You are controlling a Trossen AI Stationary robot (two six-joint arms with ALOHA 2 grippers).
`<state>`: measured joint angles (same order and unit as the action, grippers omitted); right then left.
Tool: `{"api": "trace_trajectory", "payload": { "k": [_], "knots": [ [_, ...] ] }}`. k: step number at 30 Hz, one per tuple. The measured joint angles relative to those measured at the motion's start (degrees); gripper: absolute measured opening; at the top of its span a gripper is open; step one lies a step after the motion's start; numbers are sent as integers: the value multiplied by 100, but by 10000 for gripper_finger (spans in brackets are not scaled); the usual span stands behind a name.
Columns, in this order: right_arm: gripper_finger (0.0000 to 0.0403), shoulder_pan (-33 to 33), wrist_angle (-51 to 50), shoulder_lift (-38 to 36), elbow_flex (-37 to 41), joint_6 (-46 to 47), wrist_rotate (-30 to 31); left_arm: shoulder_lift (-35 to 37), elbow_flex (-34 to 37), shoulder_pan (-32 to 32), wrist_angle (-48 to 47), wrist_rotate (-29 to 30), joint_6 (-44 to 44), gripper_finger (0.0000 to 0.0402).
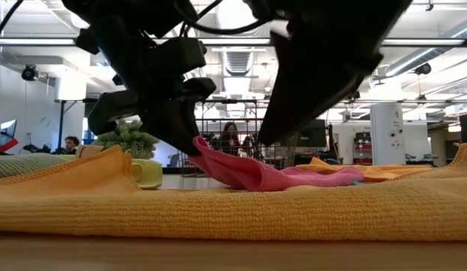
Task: Fold microfiber towels
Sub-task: Fold the pink microfiber towel
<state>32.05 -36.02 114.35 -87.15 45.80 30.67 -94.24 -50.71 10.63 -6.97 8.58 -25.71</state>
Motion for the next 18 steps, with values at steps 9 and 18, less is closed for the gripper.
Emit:
{"api": "trace_trajectory", "payload": {
  "k": [9, 18],
  "knots": [
    [151, -2, -54, 188, -164, -262, 85, 0, 10, 0, -7, 1, 4, 2],
    [153, -162, -173, 301, -121, -679, 145, 0, 10, 2, -3, 0, 2, 1]
  ]
}}
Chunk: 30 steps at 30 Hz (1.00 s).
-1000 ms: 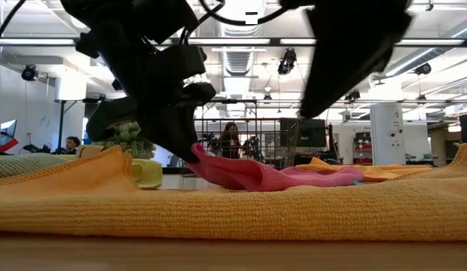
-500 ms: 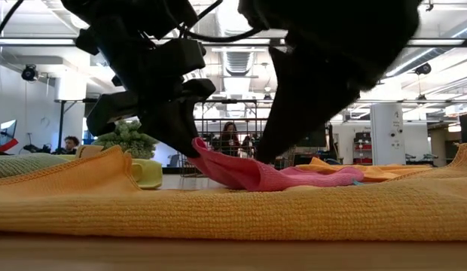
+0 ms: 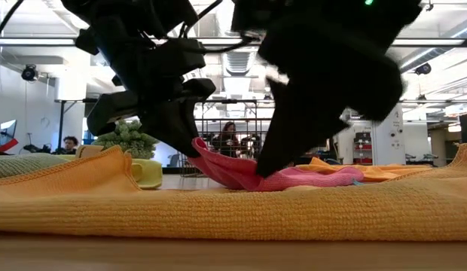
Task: Fold microfiber towels
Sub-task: Fold the pink microfiber towel
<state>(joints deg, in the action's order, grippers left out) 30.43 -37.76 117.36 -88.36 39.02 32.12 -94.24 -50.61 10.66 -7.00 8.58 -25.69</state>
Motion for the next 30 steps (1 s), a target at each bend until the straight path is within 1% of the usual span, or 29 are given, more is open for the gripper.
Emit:
{"api": "trace_trajectory", "payload": {
  "k": [6, 11, 13, 15, 20, 21, 25, 28, 30],
  "knots": [
    [152, -167, -84, 85, 3, -3, 91, 0, 2, 0, -3, 0, -2, 1],
    [148, -273, -87, 87, 3, 2, -101, 0, 7, 0, -5, 0, -11, 1],
    [134, -299, -92, 87, 12, 63, -123, 0, 7, 0, -1, 0, -12, 1],
    [110, -328, -92, 87, 16, 133, -192, 0, 4, 0, -2, 0, -11, 1],
    [27, -354, -96, 87, 14, 147, -258, 0, 4, 0, -1, 0, -9, 1],
    [18, -354, -98, 87, 5, 183, -258, 0, 4, 0, -2, 0, -8, 1],
    [12, -351, -111, -44, -9, 522, -274, 35, -112, 37, -229, -7, 339, 1],
    [9, -274, -142, -250, -41, 675, -258, 136, -256, 79, -665, -10, 593, 1],
    [9, -188, -134, -397, -50, 789, -253, 184, -381, 128, -996, -148, 694, 1]
  ]
}}
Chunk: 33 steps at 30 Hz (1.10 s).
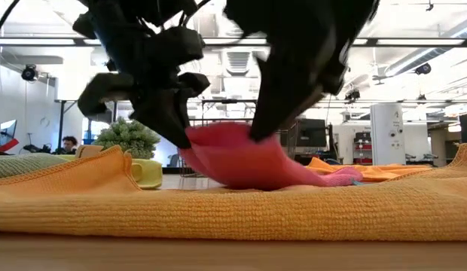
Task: Fold microfiber towels
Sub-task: Fold the pink microfiber towel
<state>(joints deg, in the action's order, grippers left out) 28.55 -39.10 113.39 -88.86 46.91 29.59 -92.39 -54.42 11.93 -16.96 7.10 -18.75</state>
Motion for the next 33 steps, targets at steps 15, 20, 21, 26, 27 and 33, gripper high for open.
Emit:
{"api": "trace_trajectory", "payload": {
  "k": [15, 20, 21, 26, 27, 33],
  "knots": [
    [9, 685, 12, -158, -462, 1092, -231, 124, -772, 911, -872, -582, 1750, 1],
    [9, 747, -659, -171, -615, 1522, 139, 124, -858, 1020, -902, 193, 1840, 1],
    [8, 746, -927, -171, -628, 1648, 215, 124, -865, 1006, -898, 362, 1835, 1],
    [8, 693, -1956, -171, -603, 2327, 650, 94, -819, 726, -672, 848, 1648, 1],
    [8, 660, -2091, -171, -585, 2437, 686, 54, -819, 623, -607, 874, 1635, 1],
    [8, 336, -2495, -167, -335, 2935, 700, -322, -829, -63, -442, 765, 1489, 1]
  ]
}}
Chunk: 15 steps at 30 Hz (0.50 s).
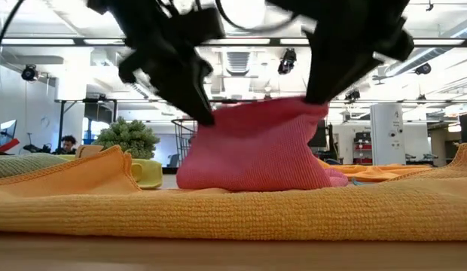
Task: Fold microfiber towels
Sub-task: Fold the pink microfiber towel
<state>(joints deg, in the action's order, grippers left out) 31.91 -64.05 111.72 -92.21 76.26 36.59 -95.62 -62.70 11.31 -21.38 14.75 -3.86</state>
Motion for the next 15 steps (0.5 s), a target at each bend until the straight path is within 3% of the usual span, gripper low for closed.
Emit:
{"api": "trace_trajectory", "payload": {
  "k": [7, 10, 15],
  "knots": [
    [8, -412, -381, 3, 204, 481, -198, -452, -7, -585, 260, -527, -40, 1],
    [8, -542, -390, 3, 265, 491, -591, -539, -6, -635, 551, -529, -264, 1],
    [8, -613, -364, 3, 441, 810, -664, -550, -34, -649, 767, -387, -312, 1]
  ]
}}
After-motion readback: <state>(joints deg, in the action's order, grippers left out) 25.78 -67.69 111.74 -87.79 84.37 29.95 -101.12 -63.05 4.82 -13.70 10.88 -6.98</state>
